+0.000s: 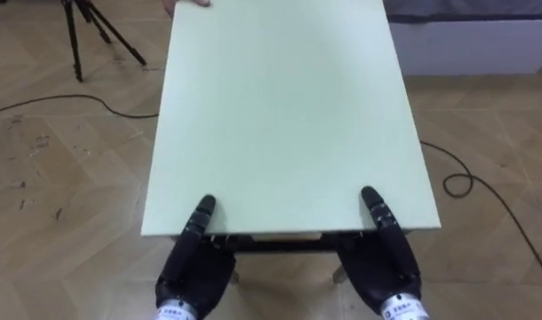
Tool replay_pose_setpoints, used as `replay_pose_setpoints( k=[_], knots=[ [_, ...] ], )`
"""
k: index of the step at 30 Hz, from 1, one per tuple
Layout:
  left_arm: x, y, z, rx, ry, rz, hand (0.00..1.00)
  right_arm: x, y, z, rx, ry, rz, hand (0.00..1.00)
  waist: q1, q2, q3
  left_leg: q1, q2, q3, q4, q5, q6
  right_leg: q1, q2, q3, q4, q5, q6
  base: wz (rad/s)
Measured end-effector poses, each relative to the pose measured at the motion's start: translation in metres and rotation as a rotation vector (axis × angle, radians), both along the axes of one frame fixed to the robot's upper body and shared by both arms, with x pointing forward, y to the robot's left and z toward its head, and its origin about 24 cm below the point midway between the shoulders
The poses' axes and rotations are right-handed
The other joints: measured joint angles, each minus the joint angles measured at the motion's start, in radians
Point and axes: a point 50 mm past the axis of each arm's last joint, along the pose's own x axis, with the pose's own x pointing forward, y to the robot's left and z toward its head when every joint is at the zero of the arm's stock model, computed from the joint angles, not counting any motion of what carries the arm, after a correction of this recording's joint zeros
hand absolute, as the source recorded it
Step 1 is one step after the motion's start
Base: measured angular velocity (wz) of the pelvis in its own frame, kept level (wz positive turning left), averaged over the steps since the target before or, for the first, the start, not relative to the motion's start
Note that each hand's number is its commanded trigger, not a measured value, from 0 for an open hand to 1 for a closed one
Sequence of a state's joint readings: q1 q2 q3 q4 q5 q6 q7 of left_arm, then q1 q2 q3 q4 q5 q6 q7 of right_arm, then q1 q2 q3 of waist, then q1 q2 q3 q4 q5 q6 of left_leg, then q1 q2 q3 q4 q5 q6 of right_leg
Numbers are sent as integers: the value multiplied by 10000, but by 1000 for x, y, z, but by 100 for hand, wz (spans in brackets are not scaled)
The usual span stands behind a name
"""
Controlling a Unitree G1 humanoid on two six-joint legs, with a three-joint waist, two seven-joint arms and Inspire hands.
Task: Move table with human
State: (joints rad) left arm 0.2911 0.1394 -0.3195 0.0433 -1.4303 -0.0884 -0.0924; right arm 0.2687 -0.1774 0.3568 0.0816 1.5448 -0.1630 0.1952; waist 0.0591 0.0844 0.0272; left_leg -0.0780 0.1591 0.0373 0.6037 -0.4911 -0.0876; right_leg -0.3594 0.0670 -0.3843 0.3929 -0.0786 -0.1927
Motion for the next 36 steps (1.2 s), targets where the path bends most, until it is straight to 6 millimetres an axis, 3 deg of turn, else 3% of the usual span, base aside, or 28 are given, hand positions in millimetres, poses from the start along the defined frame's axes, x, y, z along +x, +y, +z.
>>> replay_pose_setpoints(
  k=[1, 3, 4, 6, 8, 9, 10, 11, 12, 13, 14, 16, 18, 19, 21, 22, 23, 24, 25, 26, 28, 29, 30, 32, 36],
  knots=[
    [6, -1, 2, 51, -138, 7, 100, 5, 3, -1, 136, -61, -98, 100, -20, -8, 2, -104, -19, 219, -242, -210, 214, -346, -101, -36, -93, 317, -19, 0],
    [11, -1, 0, 104, -111, 49, 100, 9, 0, -2, 47, -59, -130, 100, -91, -44, -7, -449, -250, 504, -115, -208, 453, -574, -400, -49, -392, 854, 83, 2],
    [9, -1, -3, 91, 18, 93, 100, 7, 1, -3, 58, 28, -43, 100, -173, -55, -11, -618, -488, 672, -83, -18, 674, -537, -629, -8, -691, 1135, 315, 0],
    [3, -1, -7, 108, 266, 99, 100, 1, 0, -8, 66, 275, -31, 100, -300, -121, -21, -725, -863, 880, -166, 306, 987, -425, -938, 197, -1116, 1675, 869, 0],
    [-5, -1, -12, 97, 542, 106, 100, -6, -1, -12, 86, 565, 2, 100, -569, -241, -42, -899, -1295, 960, -287, 718, 1421, -267, -1340, 419, -1653, 2292, 2186, 18],
    [-6, -1, -12, 101, 584, 114, 100, -7, -1, -13, 91, 619, 12, 100, -582, -289, -45, -943, -1391, 986, -338, 820, 1526, -269, -1419, 576, -1724, 2412, 2484, 27],
    [-8, -1, -14, 111, 683, 86, 100, -10, -2, -15, 72, 705, -7, 100, -686, -336, -36, -1052, -1428, 1115, -285, 961, 1672, -437, -1615, 908, -893, 2290, 2491, 44],
    [-8, -3, -15, 114, 807, -4, 100, -14, -4, -17, 66, 834, -100, 100, -868, -381, -28, -1104, -1387, 1323, -281, 1119, 1754, -646, -1967, 1278, 828, 1383, 2200, 59],
    [-8, -4, -16, 131, 854, -83, 100, -16, -5, -17, 98, 882, -172, 100, -938, -396, -26, -1134, -1319, 1472, -285, 1194, 1757, -683, -2148, 1444, 1668, 864, 2173, 77],
    [-9, -5, -16, 196, 885, -201, 100, -20, -7, -19, 153, 928, -287, 100, -1045, -452, -38, -1238, -1184, 1808, -307, 1340, 1746, -635, -2481, 1814, 3198, -40, 2184, 62],
    [-9, -5, -16, 273, 880, -287, 100, -23, -7, -20, 252, 973, -360, 100, -1022, -533, -40, -1268, -1137, 2068, -417, 1511, 1768, -409, -2714, 2214, 4352, -690, 2335, 47],
    [-9, -3, -14, 348, 818, -347, 100, -23, -6, -19, 339, 985, -379, 100, -918, -653, -106, -1409, -1107, 2397, -566, 1725, 1778, 270, -3106, 2434, 5297, -1330, 2405, 6],
    [-7, -2, -11, 375, 660, -327, 100, -22, -5, -17, 446, 906, -367, 100, -675, -790, -112, -1602, -1083, 2607, -554, 1874, 1746, 1010, -3458, 2490, 5705, -1410, 2464, -20],
    [-7, -1, -10, 427, 597, -301, 100, -20, -2, -16, 520, 904, -355, 100, -540, -857, -89, -1697, -1027, 2615, -505, 2031, 1579, 1146, -3379, 2434, 5329, -1393, 2564, -25],
    [-8, -1, -11, 426, 642, -269, 100, -20, -2, -17, 572, 1000, -324, 100, -456, -825, -134, -1758, -1182, 2209, -898, 2277, 1573, 1159, -2921, 2396, 4735, -1159, 2916, -23],
    [-10, -1, -11, 405, 665, -194, 100, -20, -1, -16, 596, 1038, -243, 100, -315, -785, -293, -1842, -1058, 2140, -1449, 2556, 1683, 1276, -2612, 2687, 4201, -1081, 3183, -9],
    [-9, 2, -7, 499, 499, -205, 100, -20, 1, -15, 675, 979, -210, 100, -396, -1026, -256, -1889, -1021, 2438, -1682, 2861, 1677, 1407, -2730, 2836, 4563, -1067, 3125, 8],
    [-8, 4, -6, 563, 438, -234, 100, -22, 2, -15, 736, 990, -259, 100, -460, -1249, -296, -1890, -1063, 2687, -1689, 2912, 1713, 1608, -2857, 2853, 4804, -1068, 3081, 26],
    [-6, 6, -4, 707, 308, -183, 100, -21, 4, -14, 817, 943, -256, 100, -410, -1564, -252, -1971, -1181, 2927, -1525, 2938, 1746, 2014, -3018, 3031, 4558, -1308, 3016, -4],
    [-4, 7, -3, 746, 218, -144, 100, -18, 5, -12, 796, 838, -199, 100, -297, -1602, -263, -2265, -1133, 2958, -1175, 2931, 1744, 2262, -2977, 3009, 3778, -1823, 3051, -28],
    [-2, 7, 1, 722, 72, -142, 100, -13, 5, -10, 717, 658, -164, 100, -114, -1431, -191, -2537, -960, 2810, -999, 2977, 1673, 2404, -2672, 3007, 2836, -1988, 2989, -54],
    [-1, 7, 3, 765, -53, -128, 100, -11, 6, -8, 738, 577, -141, 100, 73, -1479, -173, -2623, -957, 2786, -1142, 3040, 1577, 2510, -2596, 2959, 2241, -2149, 3052, -50],
    [0, 9, 4, 869, -123, -89, 100, -10, 7, -8, 773, 539, -110, 100, 74, -1544, -163, -2660, -941, 2781, -1229, 3060, 1554, 2600, -2611, 2950, 1928, -2283, 3065, -19],
    [8, 12, 10, 1057, -426, -35, 100, -4, 11, -4, 919, 330, -90, 100, 18, -1801, -71, -3136, -921, 2818, -1009, 3120, 1589, 2687, -2650, 2790, 1175, -2749, 3034, 2],
    [11, 15, 12, 1188, -549, 31, 100, 1, 15, -4, 1002, 255, -10, 100, -5, -1847, -62, -3632, -639, 2778, -873, 3335, 1530, 2786, -2362, 2381, 171, -2803, 3023, -6]
  ],
)
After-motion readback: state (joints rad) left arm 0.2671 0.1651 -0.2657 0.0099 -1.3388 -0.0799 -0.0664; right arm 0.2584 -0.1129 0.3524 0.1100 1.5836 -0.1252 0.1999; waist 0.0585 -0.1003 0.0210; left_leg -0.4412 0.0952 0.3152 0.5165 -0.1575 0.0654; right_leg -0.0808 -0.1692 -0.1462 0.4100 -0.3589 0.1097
